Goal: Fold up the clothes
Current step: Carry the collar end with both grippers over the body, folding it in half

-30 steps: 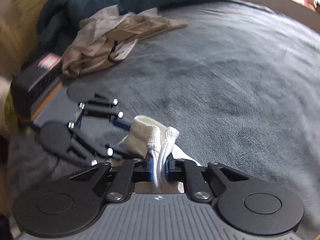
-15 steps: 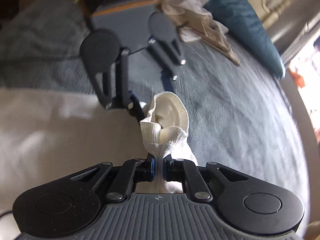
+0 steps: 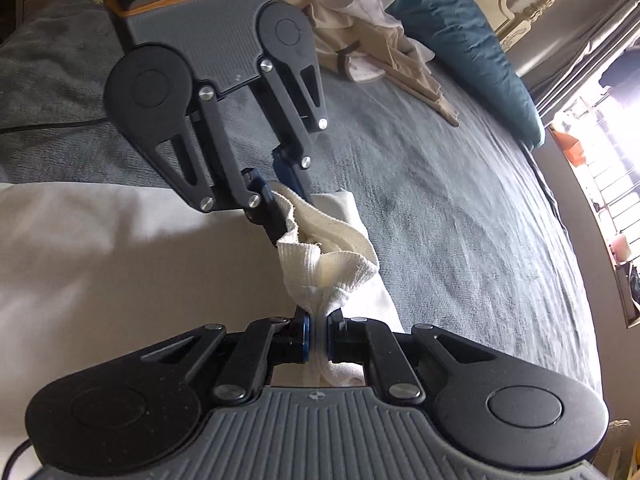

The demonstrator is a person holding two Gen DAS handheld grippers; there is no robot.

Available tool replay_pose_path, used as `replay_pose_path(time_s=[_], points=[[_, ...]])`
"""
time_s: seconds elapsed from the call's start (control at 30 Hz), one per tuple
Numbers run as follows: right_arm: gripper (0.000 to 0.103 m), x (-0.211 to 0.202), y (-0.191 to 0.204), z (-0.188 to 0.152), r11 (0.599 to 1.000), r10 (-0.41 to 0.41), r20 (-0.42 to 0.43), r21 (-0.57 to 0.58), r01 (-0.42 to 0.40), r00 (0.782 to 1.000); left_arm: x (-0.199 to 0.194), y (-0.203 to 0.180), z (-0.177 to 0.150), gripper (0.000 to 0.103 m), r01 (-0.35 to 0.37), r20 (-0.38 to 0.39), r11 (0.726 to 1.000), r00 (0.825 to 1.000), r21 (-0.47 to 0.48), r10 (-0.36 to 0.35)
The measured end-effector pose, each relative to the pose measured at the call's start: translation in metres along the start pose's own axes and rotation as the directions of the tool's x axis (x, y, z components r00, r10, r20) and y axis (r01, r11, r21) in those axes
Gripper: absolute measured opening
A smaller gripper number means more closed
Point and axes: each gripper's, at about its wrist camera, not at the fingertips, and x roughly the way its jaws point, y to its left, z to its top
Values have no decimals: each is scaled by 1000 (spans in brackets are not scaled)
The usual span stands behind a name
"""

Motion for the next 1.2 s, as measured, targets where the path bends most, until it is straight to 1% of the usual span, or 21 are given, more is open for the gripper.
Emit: replay_pose_path(time_s=[0.4,0.67,0.8,0.97,1.2], points=[[9,-32,27,-2,1000,16,25,-17,-16,1000,-36,-33,2,13,-11,-15,999,1000,-39,10],[9,-59,48,-11,999,39,57,-35,-37,998,-59,-61,10,11,-32,-32,998,999,-59,31],[9,-71,57,-16,999,38,56,-27,-37,998,-68,-77,13,11,-40,-32,997,999,-73,38],[9,-85,75,-19,1000,28,45,-3,-28,999,-81,-94,15,10,-24,-25,996,999,-84,21],[9,-105,104,-15,999,32,29,-40,-30,999,-99,-114,13,10,15,-27,998,999,-60,-16]])
